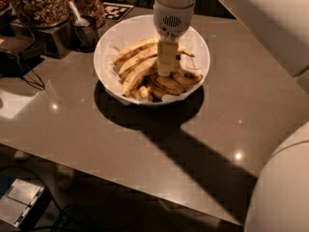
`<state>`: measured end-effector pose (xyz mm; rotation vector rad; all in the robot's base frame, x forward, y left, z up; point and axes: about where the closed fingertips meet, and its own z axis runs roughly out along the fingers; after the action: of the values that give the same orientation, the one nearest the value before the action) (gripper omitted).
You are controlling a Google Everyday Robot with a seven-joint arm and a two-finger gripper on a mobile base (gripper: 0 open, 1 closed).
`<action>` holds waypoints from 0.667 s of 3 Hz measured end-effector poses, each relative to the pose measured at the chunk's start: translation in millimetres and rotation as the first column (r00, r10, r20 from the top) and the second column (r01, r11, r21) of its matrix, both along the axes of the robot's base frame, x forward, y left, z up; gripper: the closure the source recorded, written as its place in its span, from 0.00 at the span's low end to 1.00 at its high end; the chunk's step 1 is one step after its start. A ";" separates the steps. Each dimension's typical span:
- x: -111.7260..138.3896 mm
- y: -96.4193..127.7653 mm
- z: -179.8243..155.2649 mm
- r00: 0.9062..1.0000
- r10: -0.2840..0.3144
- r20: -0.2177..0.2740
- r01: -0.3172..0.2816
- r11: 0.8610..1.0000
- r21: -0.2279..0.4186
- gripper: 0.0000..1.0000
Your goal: Pick banana from white bowl
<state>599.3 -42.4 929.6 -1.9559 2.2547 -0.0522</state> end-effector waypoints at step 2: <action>1.6 -0.5 -15.8 0.999 -0.010 -0.037 0.010 1.000 -0.008 0.43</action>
Offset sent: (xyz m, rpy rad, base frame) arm -0.0224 -0.0131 -0.0382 -0.0600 0.1658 -0.0117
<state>600.9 -42.9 913.8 -1.9647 2.2907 -0.0261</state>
